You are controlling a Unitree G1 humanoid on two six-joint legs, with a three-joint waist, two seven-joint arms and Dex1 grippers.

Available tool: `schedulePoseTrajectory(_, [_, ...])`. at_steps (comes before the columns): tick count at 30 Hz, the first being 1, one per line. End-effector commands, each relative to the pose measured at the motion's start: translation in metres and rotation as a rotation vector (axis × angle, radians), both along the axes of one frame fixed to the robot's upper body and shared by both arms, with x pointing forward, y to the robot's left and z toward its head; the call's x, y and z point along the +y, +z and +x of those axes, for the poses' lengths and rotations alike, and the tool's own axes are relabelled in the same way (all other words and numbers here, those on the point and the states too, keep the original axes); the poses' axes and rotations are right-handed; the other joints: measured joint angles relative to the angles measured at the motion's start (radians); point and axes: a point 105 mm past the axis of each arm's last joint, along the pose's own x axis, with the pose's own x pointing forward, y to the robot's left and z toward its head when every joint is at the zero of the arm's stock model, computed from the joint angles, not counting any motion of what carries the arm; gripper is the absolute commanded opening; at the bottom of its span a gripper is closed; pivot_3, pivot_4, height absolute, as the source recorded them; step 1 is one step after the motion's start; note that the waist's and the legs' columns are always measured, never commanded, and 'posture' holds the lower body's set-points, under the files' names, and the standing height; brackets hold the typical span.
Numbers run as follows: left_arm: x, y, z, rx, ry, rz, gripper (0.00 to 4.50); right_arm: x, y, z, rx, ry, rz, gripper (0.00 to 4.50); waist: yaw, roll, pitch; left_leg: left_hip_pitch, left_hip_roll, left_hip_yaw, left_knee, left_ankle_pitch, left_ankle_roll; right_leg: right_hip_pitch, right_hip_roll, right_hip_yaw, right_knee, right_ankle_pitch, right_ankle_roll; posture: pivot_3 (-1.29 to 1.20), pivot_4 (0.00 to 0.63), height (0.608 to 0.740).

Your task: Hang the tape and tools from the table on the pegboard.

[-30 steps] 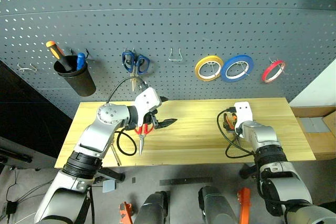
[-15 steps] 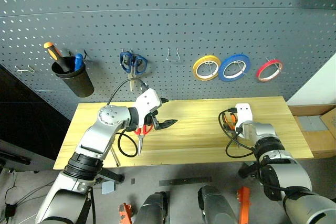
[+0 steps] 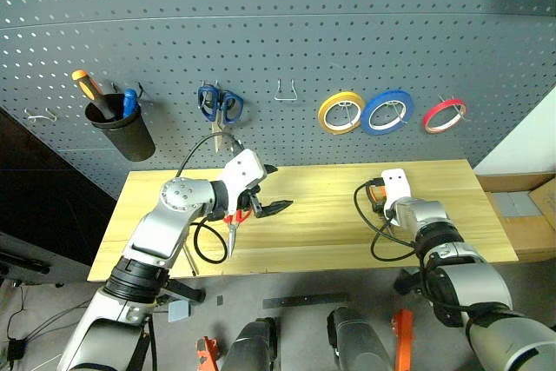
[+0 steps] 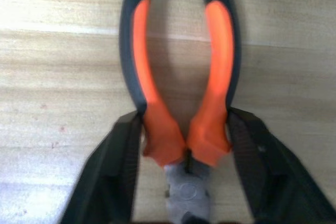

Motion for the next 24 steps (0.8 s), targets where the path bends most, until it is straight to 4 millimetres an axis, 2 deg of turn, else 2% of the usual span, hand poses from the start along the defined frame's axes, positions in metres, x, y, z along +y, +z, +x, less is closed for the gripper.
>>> schedulePoseTrajectory(1, [0.012, 0.012, 0.001, -0.046, 0.049, -0.013, 4.37, 0.001, 0.005, 0.002, -0.032, -0.017, 0.000, 1.84, 0.000, 0.000, 0.000, 0.000, 0.000, 0.000, 0.000, 0.000, 0.000, 0.000, 0.000, 0.000, 0.000, 0.000, 0.000, -0.15, 0.185, 0.740])
schedulePoseTrajectory(4, [0.021, 0.016, 0.002, -0.044, 0.097, -0.042, 4.37, 0.007, 0.025, 0.009, -0.104, -0.014, 0.035, 1.84, 0.000, 0.000, 0.000, 0.000, 0.000, 0.000, 0.000, 0.000, 0.000, 0.000, 0.000, 0.000, 0.001, 0.000, 0.000, -0.14, 0.184, 0.740])
schedulePoseTrajectory(7, [0.038, 0.023, 0.005, -0.045, 0.192, -0.103, 4.37, 0.033, 0.064, 0.008, -0.232, 0.049, 0.093, 1.84, 0.000, 0.000, 0.000, -0.001, 0.000, 0.000, 0.000, 0.000, 0.000, -0.001, 0.000, 0.000, 0.001, 0.000, 0.000, -0.14, 0.184, 0.740])
schedulePoseTrajectory(12, [0.067, 0.034, 0.004, -0.061, 0.348, -0.221, 4.37, 0.096, 0.131, -0.030, -0.485, 0.228, 0.193, 1.84, -0.001, 0.001, 0.000, -0.003, 0.002, -0.001, -0.002, -0.001, -0.001, -0.008, 0.000, 0.001, 0.003, 0.000, 0.000, -0.13, 0.183, 0.740])
schedulePoseTrajectory(14, [0.081, 0.040, 0.004, -0.091, 0.431, -0.272, 4.37, 0.132, 0.167, -0.051, -0.656, 0.340, 0.231, 1.84, 0.003, 0.001, 0.000, -0.003, 0.002, -0.001, -0.002, -0.001, -0.002, -0.008, 0.000, 0.000, 0.003, 0.000, 0.000, -0.13, 0.182, 0.740])
schedulePoseTrajectory(17, [0.094, 0.047, 0.003, -0.137, 0.506, -0.310, 4.37, 0.165, 0.209, -0.069, -0.843, 0.428, 0.262, 1.84, 0.005, 0.000, 0.000, -0.003, 0.001, -0.001, -0.002, -0.001, -0.002, -0.008, 0.000, 0.000, 0.003, 0.000, 0.000, -0.11, 0.177, 0.740])
schedulePoseTrajectory(21, [0.100, 0.056, 0.001, -0.190, 0.548, -0.338, 4.37, 0.196, 0.268, -0.066, -1.076, 0.480, 0.299, 1.84, 0.017, 0.000, 0.000, -0.003, 0.001, -0.002, -0.001, 0.001, -0.004, -0.009, 0.000, 0.000, 0.002, 0.001, -0.001, -0.09, 0.166, 0.740])
schedulePoseTrajectory(24, [0.096, 0.063, -0.001, -0.222, 0.531, -0.343, 4.37, 0.209, 0.298, -0.057, -1.170, 0.497, 0.319, 1.84, 0.029, -0.002, -0.001, -0.001, 0.001, -0.004, -0.001, 0.004, -0.006, -0.011, 0.002, -0.001, 0.001, 0.003, -0.002, -0.06, 0.158, 0.740])
